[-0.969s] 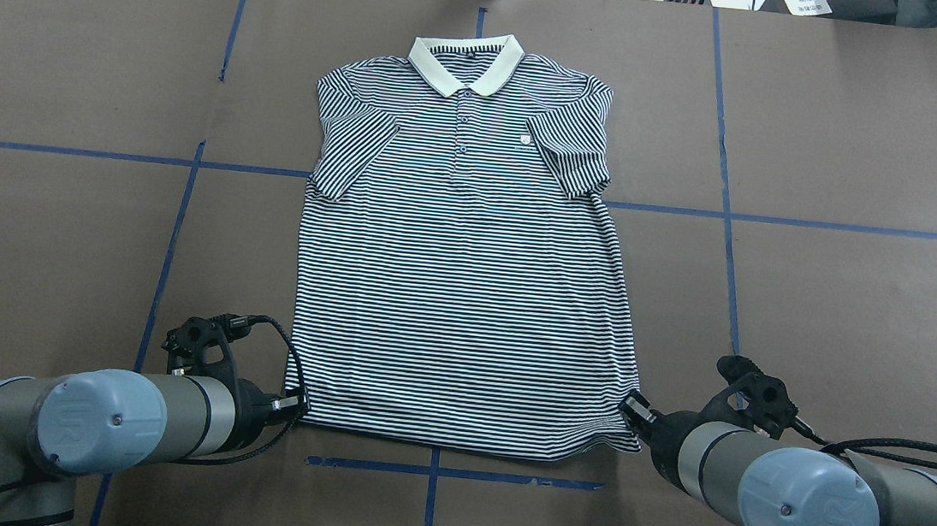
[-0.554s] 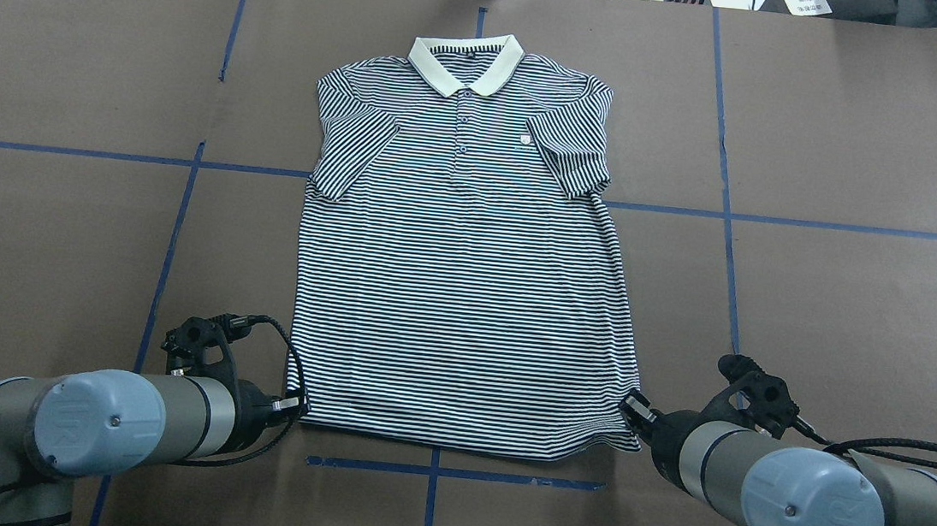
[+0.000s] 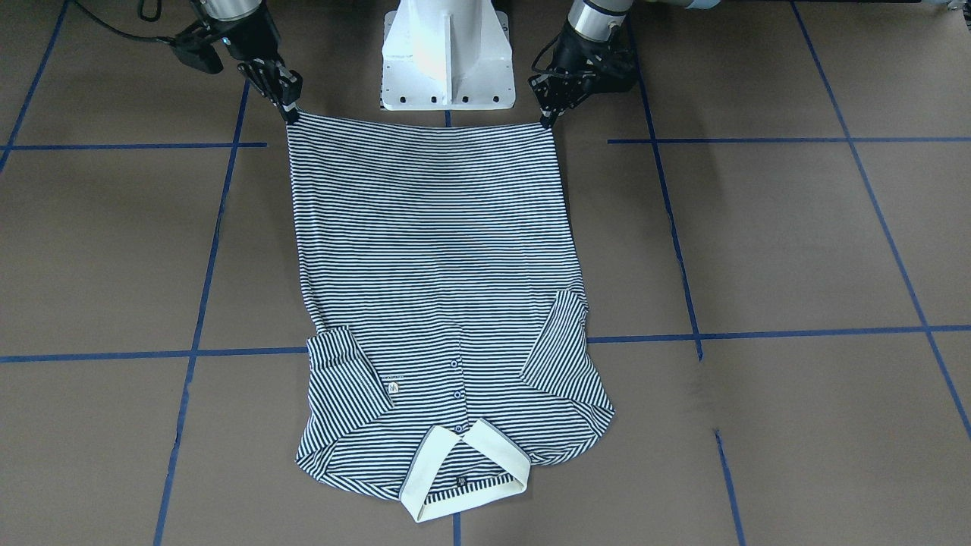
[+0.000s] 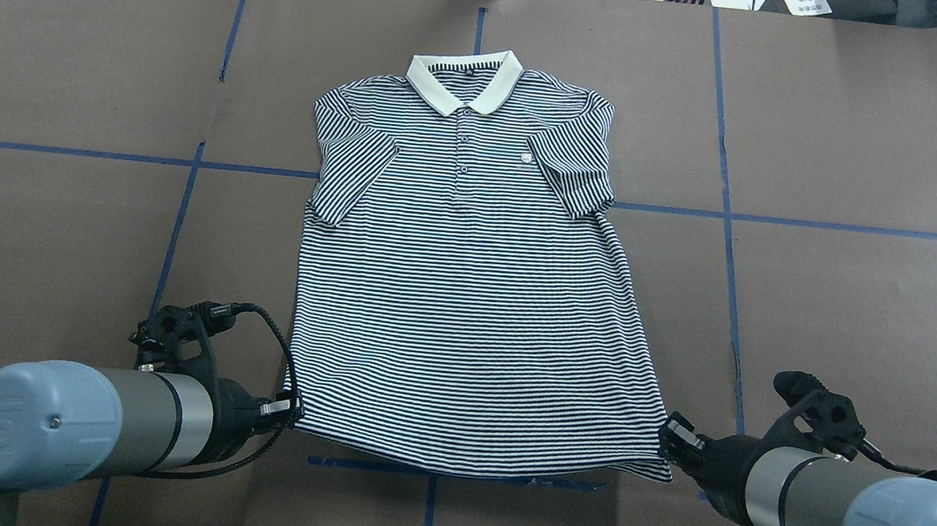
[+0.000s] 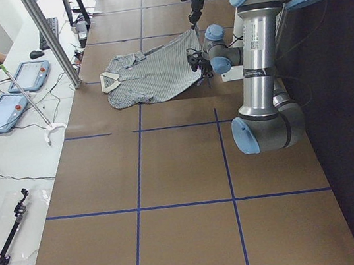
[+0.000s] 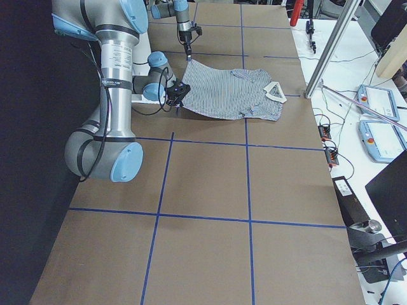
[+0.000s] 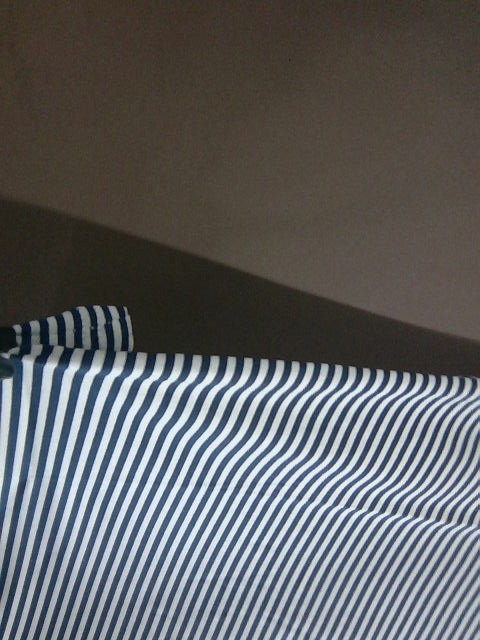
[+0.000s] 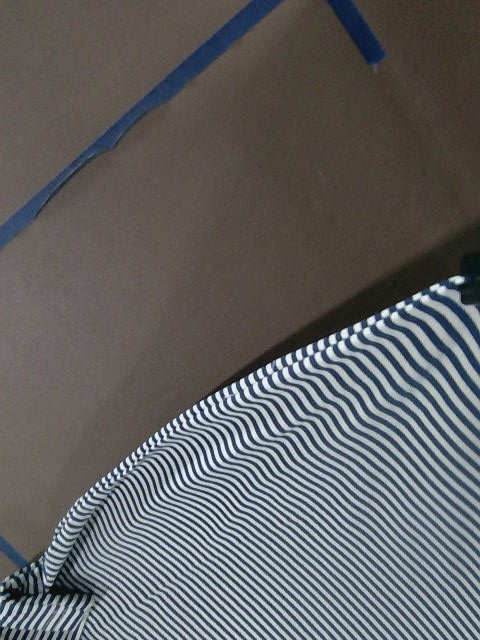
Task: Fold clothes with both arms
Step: 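Lift both hem corners and fold them toward the collar with both grippers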
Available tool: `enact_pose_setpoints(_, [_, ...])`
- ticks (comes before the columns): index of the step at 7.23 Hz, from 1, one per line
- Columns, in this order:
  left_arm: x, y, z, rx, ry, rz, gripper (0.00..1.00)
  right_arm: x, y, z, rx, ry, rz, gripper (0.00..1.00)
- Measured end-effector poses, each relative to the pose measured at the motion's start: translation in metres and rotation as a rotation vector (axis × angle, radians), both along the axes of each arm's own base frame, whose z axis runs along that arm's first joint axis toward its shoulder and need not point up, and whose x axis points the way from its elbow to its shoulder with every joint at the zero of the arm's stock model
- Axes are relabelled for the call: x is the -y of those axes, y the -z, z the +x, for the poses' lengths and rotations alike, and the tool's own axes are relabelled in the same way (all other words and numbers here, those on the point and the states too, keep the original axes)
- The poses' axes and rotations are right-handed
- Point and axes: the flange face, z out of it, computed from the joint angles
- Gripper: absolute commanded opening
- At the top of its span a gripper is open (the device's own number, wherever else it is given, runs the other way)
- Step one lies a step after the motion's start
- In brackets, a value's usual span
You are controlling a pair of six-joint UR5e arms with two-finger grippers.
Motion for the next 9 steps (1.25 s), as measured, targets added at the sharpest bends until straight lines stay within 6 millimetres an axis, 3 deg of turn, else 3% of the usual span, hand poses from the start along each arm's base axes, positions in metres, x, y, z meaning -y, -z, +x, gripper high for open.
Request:
enact_pose_setpoints(1, [0.002,0.012,-0.013,-0.014,-0.014,0.002,0.00,0.004,0.008,0.017,0.013,-0.022,0.010,0.00])
enact_pose_setpoints(2, [0.019,0.019,-0.025,-0.012,-0.004,0.033,0.00,0.019,0.012,0.030,0.012,-0.053,0.042,0.00])
enact_pose_setpoints(3, [0.052,0.025,-0.035,-0.003,0.032,0.087,0.00,0.046,0.014,0.036,-0.007,-0.077,0.107,0.00])
enact_pose_setpoints(4, [0.092,0.028,-0.033,0.017,0.081,0.122,0.00,0.082,0.013,0.026,-0.033,-0.103,0.170,0.00])
enact_pose_setpoints(6, [0.173,0.018,-0.017,0.100,0.149,0.175,0.00,0.176,0.018,-0.018,-0.100,-0.148,0.223,0.00])
enact_pose_setpoints(8, [0.246,-0.018,-0.003,0.174,0.188,0.223,0.00,0.269,0.025,-0.057,-0.188,-0.170,0.231,0.00])
enact_pose_setpoints(9, [0.280,-0.035,0.008,0.181,0.213,0.235,0.00,0.308,0.022,-0.066,-0.235,-0.182,0.225,0.00])
